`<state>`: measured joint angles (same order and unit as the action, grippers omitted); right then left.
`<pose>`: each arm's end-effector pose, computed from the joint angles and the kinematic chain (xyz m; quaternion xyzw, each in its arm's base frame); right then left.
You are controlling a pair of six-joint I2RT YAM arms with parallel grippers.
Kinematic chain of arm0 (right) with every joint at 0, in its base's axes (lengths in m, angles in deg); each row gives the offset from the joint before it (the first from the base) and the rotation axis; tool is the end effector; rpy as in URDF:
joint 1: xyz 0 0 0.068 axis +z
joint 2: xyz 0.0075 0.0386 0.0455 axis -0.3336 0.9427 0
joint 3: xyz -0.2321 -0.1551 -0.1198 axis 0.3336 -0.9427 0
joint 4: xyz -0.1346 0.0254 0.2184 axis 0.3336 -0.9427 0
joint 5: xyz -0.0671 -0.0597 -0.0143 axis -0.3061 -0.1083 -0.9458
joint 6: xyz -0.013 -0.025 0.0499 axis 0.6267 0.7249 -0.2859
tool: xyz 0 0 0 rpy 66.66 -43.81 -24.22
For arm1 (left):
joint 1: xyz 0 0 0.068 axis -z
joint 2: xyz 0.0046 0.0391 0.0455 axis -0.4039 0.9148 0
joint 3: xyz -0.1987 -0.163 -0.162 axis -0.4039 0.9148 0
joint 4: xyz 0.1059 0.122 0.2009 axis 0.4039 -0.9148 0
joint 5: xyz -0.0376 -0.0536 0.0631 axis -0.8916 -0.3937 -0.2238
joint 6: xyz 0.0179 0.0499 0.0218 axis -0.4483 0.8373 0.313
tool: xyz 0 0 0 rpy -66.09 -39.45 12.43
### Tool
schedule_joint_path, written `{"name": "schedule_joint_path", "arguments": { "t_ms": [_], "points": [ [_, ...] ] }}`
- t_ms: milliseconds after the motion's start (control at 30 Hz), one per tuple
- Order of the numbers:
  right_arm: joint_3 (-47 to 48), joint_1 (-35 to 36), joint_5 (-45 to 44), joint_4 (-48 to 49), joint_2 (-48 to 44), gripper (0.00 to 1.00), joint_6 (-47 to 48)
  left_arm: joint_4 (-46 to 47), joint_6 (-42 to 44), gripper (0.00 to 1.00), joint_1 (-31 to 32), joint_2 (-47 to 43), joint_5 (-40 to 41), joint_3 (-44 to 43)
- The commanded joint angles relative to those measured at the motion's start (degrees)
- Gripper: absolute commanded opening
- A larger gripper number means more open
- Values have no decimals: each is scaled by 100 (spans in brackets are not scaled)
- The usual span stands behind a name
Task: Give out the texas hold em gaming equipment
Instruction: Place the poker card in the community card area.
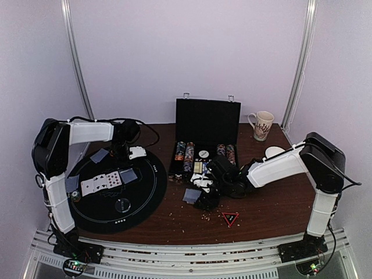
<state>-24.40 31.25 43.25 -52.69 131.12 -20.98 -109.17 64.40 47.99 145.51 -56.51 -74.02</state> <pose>0.2342 0.3031 0.1634 -0.5311 0.7564 0.2303 0.3046 0.3631 -0.1516 0.2017 0.4827 0.8599 0.1380 0.0923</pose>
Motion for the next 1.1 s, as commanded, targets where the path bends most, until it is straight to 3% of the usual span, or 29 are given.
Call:
{"name": "schedule_joint_path", "arguments": {
  "t_ms": [0,567,733,800,900,1067],
  "points": [
    [-242,10,-299,-603,93,78,56,230,278,0,-91,79,194,140],
    [-204,-2,-299,-638,154,78,80,131,351,0,-105,153,-63,120],
    [-198,4,-317,-634,140,79,79,224,233,0,-111,150,298,259],
    [-206,10,-309,-634,125,79,80,245,144,15,-105,146,402,232],
    [-206,7,-306,-634,121,79,72,297,90,28,-105,86,490,162],
    [-204,6,-307,-634,139,79,75,527,-5,31,-96,-130,455,19]
  ]
}}
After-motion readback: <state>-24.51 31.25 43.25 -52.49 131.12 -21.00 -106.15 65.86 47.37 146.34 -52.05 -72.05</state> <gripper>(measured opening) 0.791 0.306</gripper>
